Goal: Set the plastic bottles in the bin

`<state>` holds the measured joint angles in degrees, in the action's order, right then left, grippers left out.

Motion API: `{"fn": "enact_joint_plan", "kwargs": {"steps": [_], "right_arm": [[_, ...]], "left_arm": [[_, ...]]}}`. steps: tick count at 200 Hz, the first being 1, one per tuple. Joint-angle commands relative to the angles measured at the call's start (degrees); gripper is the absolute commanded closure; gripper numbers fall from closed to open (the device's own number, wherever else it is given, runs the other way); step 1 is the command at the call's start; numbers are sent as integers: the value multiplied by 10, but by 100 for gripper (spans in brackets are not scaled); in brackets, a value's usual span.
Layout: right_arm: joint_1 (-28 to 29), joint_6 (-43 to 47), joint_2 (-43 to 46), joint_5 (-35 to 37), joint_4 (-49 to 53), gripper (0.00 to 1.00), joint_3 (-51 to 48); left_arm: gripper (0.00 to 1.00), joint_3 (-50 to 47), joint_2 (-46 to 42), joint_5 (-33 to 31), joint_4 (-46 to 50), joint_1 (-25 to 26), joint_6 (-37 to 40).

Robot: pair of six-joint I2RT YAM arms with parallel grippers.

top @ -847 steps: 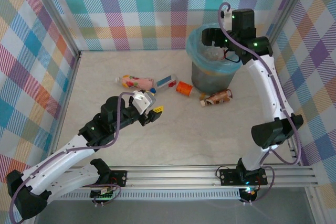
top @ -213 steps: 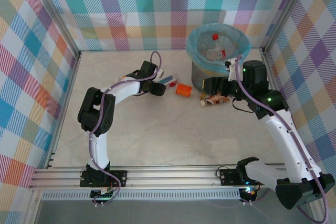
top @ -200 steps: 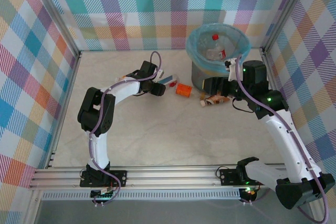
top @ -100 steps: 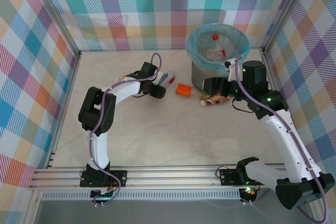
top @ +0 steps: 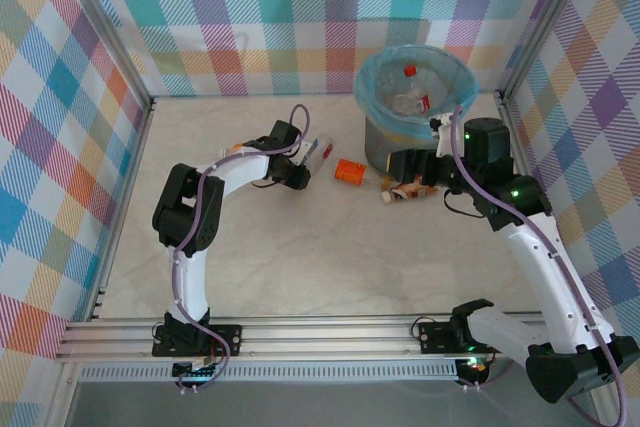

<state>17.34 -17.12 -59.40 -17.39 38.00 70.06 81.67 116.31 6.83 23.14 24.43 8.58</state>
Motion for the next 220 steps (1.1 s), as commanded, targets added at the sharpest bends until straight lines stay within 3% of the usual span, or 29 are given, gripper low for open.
{"fn": "enact_joint_plan", "kwargs": {"steps": [1, 47, 78, 110, 150, 182, 220], "right_arm": [[3, 11, 13, 2, 7, 18, 2], [3, 4, 22, -3, 8, 18, 13], [5, -7, 31, -13, -2, 18, 17], [3, -17, 61, -100, -89, 16, -7], [4, -52, 88, -189, -213, 11, -43], [4, -76, 88, -237, -261, 4, -43], [5, -83, 82, -248, -258, 2, -37]], "left_arm": [[73, 10, -26, 9, 19, -8, -1], [83, -36, -131, 22, -6, -7, -13], [86, -110, -254, 35, -65, -7, -19], [100, -176, -385, 116, -133, 10, 9], [100, -210, -498, 215, -123, 75, 90], [100, -234, -544, 273, -139, 121, 109], [100, -227, -539, 268, -122, 163, 125]]}}
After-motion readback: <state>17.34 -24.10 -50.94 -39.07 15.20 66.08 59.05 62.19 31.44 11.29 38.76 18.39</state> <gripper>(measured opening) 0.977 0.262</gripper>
